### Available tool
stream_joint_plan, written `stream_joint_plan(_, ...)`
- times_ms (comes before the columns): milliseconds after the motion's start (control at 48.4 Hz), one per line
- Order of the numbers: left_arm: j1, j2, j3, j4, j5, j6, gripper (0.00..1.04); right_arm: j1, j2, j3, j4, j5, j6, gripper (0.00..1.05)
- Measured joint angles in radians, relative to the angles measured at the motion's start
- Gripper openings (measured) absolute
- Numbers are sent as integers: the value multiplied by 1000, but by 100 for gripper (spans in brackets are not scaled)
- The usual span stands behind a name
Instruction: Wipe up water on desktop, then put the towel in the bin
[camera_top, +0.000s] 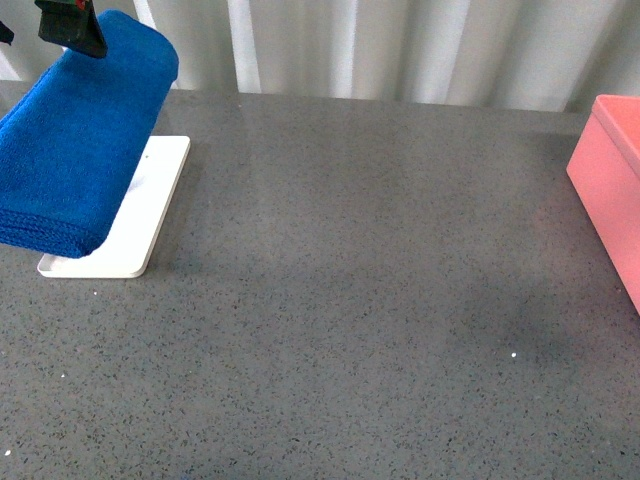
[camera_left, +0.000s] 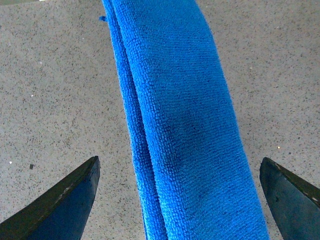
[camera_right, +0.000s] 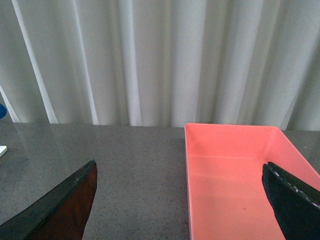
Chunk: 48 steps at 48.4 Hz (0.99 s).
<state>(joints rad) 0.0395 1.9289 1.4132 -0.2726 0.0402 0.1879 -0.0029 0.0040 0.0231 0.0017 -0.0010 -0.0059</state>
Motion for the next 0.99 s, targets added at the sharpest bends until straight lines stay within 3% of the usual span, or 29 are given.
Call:
stream_joint_plan(599,-6,96,18,50,-54,-19,97,0,0,0,0,0,0,98)
stream_joint_plan(764,-12,103,18,56,-64,-28,65,0,0,0,0,0,0,98)
stream_joint_plan(992,-20,104,18,59,-67,-34,33,0,0,0,0,0,0,98)
